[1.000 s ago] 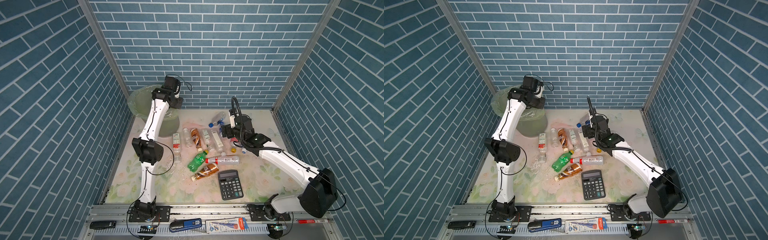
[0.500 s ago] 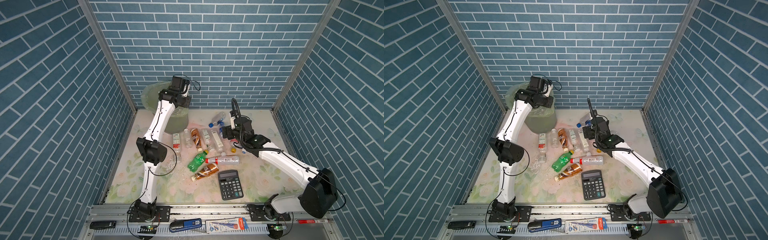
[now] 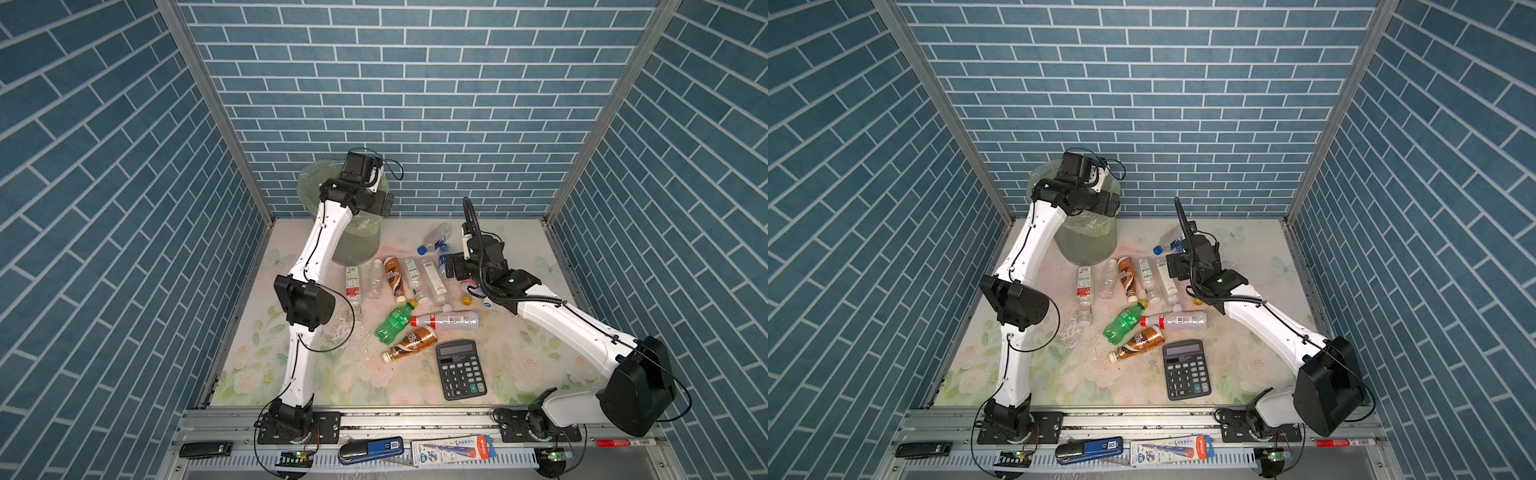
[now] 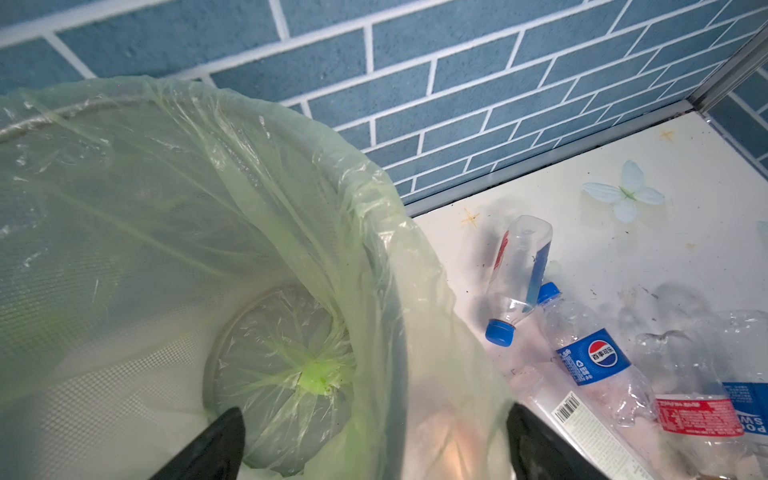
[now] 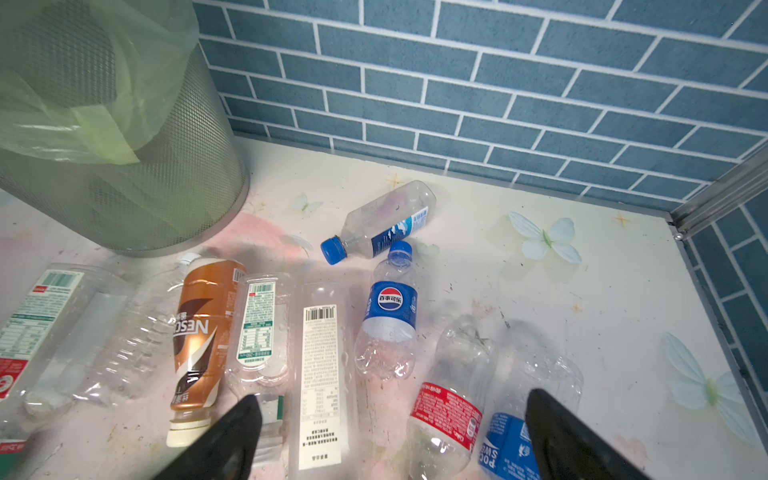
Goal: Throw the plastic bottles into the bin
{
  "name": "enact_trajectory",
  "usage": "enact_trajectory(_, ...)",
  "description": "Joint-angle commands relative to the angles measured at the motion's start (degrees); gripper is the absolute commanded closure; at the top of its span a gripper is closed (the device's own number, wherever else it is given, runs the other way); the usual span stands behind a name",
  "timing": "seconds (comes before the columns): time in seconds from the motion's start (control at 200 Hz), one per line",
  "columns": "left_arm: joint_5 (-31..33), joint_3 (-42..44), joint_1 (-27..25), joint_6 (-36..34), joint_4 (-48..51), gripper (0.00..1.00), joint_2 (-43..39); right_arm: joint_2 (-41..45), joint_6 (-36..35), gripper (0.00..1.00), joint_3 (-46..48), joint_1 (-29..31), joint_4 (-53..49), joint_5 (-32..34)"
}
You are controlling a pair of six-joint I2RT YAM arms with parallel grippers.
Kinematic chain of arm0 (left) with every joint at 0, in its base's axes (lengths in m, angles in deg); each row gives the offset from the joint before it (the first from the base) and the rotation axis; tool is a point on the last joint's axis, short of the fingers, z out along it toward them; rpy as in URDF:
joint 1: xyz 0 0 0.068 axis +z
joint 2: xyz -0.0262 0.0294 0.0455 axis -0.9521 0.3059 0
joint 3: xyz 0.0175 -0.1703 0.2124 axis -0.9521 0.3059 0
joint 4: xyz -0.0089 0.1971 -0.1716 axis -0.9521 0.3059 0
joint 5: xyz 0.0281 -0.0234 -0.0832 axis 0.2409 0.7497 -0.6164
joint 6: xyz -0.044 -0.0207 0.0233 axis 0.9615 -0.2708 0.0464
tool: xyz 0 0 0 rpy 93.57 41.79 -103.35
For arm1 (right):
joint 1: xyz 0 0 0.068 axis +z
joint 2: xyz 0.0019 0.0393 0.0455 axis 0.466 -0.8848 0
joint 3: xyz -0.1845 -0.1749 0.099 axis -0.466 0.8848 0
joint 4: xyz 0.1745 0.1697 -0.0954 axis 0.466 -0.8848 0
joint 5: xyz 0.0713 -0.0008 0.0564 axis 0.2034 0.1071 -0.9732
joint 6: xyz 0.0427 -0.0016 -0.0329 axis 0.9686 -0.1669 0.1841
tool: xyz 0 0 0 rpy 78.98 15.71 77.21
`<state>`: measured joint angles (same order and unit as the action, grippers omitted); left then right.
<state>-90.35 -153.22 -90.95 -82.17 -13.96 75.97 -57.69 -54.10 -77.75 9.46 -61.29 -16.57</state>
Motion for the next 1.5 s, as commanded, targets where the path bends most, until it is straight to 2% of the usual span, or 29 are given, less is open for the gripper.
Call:
enact_trajectory(0.0,0.22,0.31,0.07,1.19,-0.65,0.01,-4.61,1.10,2.11,0.01,0.29,0.29,-4.75,4.41)
enact_trajectory(0.205,-0.13,4.27,0.04,2.20,-2.45,0.01,-11.17,1.63,4.97,0.01,-1.85,0.21,-12.04,11.33)
enact_trajectory(0.425,0.77,5.90,0.14,1.87,-0.17,0.01,-15.53,4.08,7.57,0.01,-1.64,0.12,-16.72,10.45)
enact_trajectory(0.555,1.65,10.97,0.18,2.49,-0.74,0.01,-20.86,5.59,8.33,0.01,-2.13,-0.29,-19.82,12.04)
enact_trajectory(0.71,-3.06,27.34,0.13,7.67,-8.81,0.01,-32.05,7.40,9.72,0.01,-1.34,-3.57,-21.92,10.96)
enact_trajectory(0.855,-10.03,51.77,-0.68,17.52,-23.77,0.01,-46.22,8.87,11.50,0.01,0.78,-10.09,-22.37,7.52)
enact_trajectory(0.93,-10.21,64.71,-2.44,21.80,-30.94,0.01,-53.10,8.58,13.01,0.01,2.15,-14.76,-22.27,3.94)
enact_trajectory(1.025,-9.42,75.93,-5.91,24.70,-36.72,0.01,-58.82,6.84,13.89,0.01,4.00,-19.17,-20.63,0.44)
enact_trajectory(1.205,-7.53,90.21,-11.02,29.80,-45.06,0.01,-63.91,-0.56,14.99,0.02,4.16,-25.18,-17.92,-6.48)
enact_trajectory(1.495,-7.91,101.44,-13.01,34.72,-55.53,0.01,-64.59,-12.38,15.18,0.06,2.21,-28.71,-12.03,-15.32)
